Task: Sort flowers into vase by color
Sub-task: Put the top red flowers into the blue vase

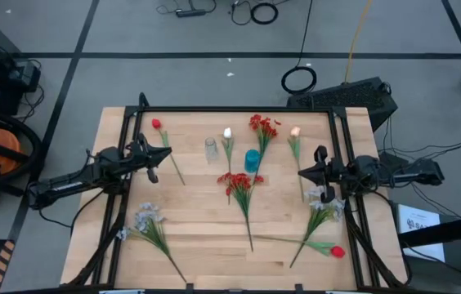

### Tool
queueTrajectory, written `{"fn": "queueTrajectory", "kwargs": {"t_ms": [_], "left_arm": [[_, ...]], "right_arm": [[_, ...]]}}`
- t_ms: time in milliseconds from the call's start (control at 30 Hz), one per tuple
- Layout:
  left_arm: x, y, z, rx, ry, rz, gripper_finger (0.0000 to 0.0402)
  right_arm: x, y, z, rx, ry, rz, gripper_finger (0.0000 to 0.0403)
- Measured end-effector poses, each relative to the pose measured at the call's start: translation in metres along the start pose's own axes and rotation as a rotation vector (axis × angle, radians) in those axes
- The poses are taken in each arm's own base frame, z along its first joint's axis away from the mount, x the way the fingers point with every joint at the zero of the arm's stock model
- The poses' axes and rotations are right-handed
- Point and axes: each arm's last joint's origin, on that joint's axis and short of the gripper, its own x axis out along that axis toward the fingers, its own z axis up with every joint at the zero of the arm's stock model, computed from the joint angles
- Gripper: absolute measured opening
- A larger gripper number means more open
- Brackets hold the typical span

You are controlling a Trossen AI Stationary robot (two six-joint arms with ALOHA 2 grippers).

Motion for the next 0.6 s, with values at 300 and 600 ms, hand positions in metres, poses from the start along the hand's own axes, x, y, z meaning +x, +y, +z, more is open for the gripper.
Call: {"fn": "queueTrajectory", "kwargs": {"t_ms": [300,600], "left_arm": [[0.0,0.0,0.0,0.0,0.0,0.0,0.0037],[0.0,0.0,0.0,0.0,0.0,0.0,0.0037]], "right_arm": [[0.039,-0.002,0.047,-0.108,0.093,-0.428,0.0],[0.126,-0.024,0.085,0.146,0.174,-0.826,0.0]]}}
